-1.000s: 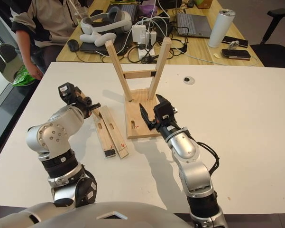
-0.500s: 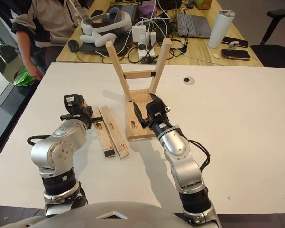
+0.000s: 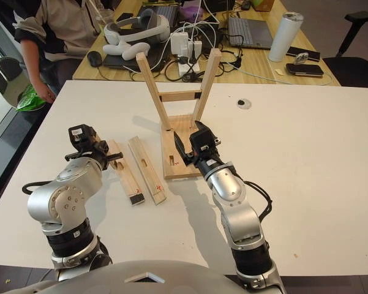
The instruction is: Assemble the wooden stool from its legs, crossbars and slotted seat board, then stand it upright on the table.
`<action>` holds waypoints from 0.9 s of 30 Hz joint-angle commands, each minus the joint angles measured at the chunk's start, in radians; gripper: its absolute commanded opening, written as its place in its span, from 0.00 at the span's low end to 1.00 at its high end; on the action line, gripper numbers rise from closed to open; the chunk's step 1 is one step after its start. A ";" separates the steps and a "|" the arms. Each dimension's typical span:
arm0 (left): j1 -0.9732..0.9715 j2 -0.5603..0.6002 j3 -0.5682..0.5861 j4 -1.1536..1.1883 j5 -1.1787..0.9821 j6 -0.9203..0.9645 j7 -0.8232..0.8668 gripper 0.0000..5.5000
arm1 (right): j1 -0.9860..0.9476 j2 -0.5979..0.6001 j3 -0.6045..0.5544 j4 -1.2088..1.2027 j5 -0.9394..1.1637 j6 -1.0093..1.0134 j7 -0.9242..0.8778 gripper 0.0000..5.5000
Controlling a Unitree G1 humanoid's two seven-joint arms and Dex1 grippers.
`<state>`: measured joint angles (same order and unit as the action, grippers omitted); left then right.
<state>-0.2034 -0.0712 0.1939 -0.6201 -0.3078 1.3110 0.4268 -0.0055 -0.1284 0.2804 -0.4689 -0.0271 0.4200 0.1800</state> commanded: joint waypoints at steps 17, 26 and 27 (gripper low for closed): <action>-0.067 -0.299 0.122 -0.028 -0.084 0.078 0.038 0.07 | 0.016 0.020 0.007 0.005 -0.014 0.014 -0.032 0.60; -0.001 -0.252 0.071 -0.017 -0.067 0.147 0.019 0.07 | 0.022 0.014 0.003 0.003 -0.019 0.014 -0.037 0.60; 0.001 -0.252 0.072 -0.015 -0.066 0.152 0.016 0.07 | 0.021 0.014 0.002 0.004 -0.020 0.014 -0.037 0.60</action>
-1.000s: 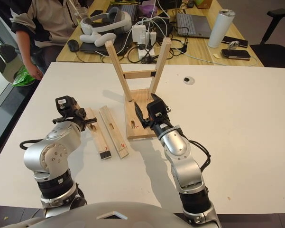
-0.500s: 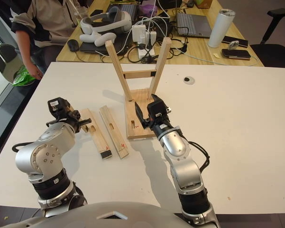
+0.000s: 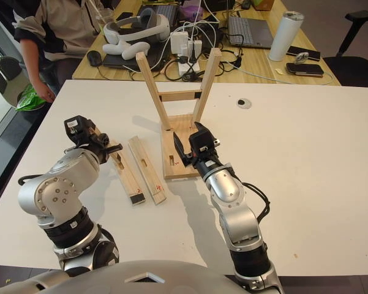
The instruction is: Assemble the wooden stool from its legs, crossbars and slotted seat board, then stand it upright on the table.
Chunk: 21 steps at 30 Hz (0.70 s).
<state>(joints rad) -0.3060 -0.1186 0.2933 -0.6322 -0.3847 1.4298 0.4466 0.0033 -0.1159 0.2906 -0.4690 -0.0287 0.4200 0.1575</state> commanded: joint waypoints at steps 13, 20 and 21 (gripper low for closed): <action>0.131 -0.202 -0.026 0.014 0.036 0.052 -0.001 0.07 | 0.006 -0.007 -0.017 0.007 -0.021 0.019 -0.020 0.60; 0.153 -0.202 -0.051 0.047 0.052 0.040 -0.004 0.07 | 0.001 -0.007 -0.021 0.012 -0.021 0.017 -0.023 0.60; 0.155 -0.202 -0.051 0.052 0.052 0.038 -0.004 0.07 | 0.000 -0.006 -0.021 0.013 -0.021 0.017 -0.023 0.60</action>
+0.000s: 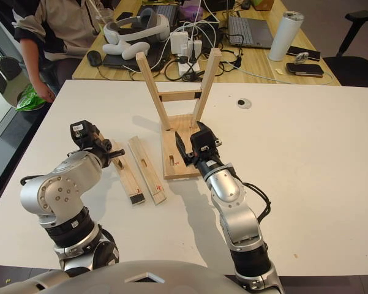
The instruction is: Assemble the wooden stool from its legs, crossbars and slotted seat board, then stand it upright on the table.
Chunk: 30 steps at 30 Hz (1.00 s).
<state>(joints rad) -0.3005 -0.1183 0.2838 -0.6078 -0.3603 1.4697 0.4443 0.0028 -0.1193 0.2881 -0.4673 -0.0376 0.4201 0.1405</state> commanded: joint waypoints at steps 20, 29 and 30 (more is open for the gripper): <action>0.054 0.034 -0.166 0.318 0.110 -0.416 -0.160 0.07 | -0.036 0.005 -0.028 0.043 -0.017 0.003 0.001 0.60; 0.189 0.174 -0.362 0.264 0.233 -0.621 -0.306 0.07 | -0.041 -0.001 -0.036 0.041 -0.015 0.007 0.012 0.60; 0.202 0.186 -0.376 0.254 0.238 -0.618 -0.322 0.07 | -0.041 -0.001 -0.036 0.041 -0.015 0.007 0.012 0.60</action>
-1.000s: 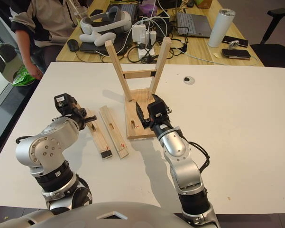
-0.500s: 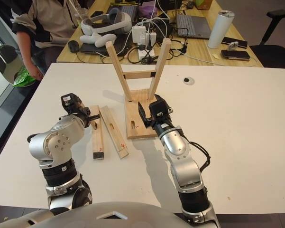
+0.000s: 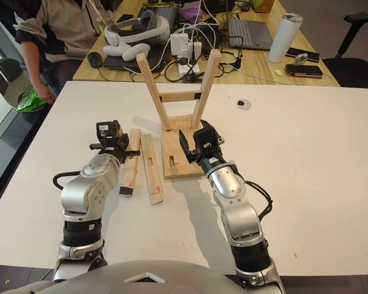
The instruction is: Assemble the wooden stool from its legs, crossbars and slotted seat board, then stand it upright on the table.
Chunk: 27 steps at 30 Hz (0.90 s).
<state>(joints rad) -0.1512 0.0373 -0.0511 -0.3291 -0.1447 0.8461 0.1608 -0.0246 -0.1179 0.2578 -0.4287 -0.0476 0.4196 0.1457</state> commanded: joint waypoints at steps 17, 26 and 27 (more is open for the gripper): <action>-0.005 0.039 0.057 -0.030 0.038 -0.013 -0.086 0.16 | -0.007 -0.001 0.003 0.003 -0.010 0.001 0.003 0.60; -0.044 0.019 0.088 -0.067 0.041 -0.019 -0.076 0.40 | 0.000 -0.002 0.007 0.000 -0.011 0.000 0.002 0.60; -0.050 0.019 0.091 -0.070 0.042 -0.018 -0.075 0.43 | 0.000 -0.003 0.007 0.000 -0.011 0.000 0.002 0.60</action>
<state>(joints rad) -0.1845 0.0599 0.0326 -0.3837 -0.1085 0.8323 0.0784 -0.0339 -0.1181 0.2625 -0.4249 -0.0481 0.4189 0.1449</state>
